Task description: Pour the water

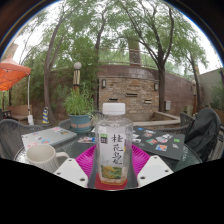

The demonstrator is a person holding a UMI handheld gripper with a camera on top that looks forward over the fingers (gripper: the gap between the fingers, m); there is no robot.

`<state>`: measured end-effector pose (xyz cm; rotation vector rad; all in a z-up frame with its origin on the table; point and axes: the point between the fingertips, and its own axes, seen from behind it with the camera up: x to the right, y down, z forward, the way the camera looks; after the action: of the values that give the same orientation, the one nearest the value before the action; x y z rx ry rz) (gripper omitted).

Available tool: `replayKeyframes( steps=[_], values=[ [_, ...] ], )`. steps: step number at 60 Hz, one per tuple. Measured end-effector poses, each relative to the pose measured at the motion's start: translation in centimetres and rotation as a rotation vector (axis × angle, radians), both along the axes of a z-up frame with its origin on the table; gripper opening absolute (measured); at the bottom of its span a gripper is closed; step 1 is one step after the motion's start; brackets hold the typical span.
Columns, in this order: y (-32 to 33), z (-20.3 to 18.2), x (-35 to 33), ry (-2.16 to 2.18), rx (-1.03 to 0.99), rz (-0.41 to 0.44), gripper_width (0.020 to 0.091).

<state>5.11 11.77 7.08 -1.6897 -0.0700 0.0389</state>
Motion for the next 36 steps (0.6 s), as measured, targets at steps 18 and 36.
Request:
replayKeyframes(
  steps=[18, 36],
  values=[
    [-1.3, 1.1, 1.2, 0.006, 0.011, -0.038, 0.0611],
    [-5.6, -0.6, 2.0, -0.051, -0.146, -0.082, 0.0843]
  ],
)
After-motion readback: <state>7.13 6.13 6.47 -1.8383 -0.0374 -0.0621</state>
